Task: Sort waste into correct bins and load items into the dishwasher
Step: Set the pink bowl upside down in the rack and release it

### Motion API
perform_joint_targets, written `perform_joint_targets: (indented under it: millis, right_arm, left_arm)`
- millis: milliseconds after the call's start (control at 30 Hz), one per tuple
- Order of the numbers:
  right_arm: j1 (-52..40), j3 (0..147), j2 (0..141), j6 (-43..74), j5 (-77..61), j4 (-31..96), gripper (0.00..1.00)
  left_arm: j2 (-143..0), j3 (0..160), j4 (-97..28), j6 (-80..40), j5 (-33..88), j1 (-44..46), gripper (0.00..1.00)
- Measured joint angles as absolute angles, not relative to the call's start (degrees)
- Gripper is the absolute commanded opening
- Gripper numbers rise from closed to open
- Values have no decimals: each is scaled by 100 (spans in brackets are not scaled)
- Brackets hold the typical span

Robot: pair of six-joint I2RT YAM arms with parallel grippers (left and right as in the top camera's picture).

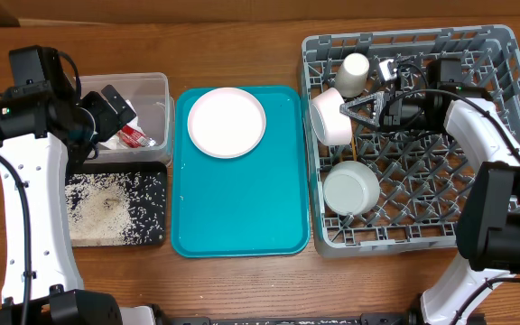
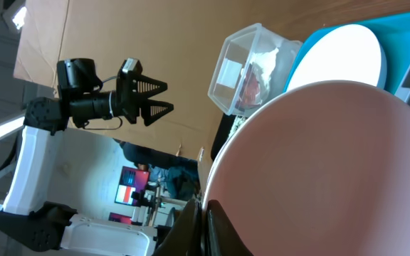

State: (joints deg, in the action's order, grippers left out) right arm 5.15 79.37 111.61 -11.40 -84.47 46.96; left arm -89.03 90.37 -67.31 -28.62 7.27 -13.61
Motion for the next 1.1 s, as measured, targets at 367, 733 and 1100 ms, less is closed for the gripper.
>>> perform_joint_targets:
  millis: [367,733,1100]
  right_arm:
    - [563,7937,11161,-1055,-8287,4602,4]
    - [1035,7911,11161,143,-7804,4158,10]
    - [1356,7920,11115,858,-5686,4051,21]
  left_arm:
    - [-8903,9037,-6733,-2862,727,-1361,100]
    - [-8903,9037,-6733,-2862,727,-1361,100]
    - [-8903,9037,-6733,-2862,727,-1361,100]
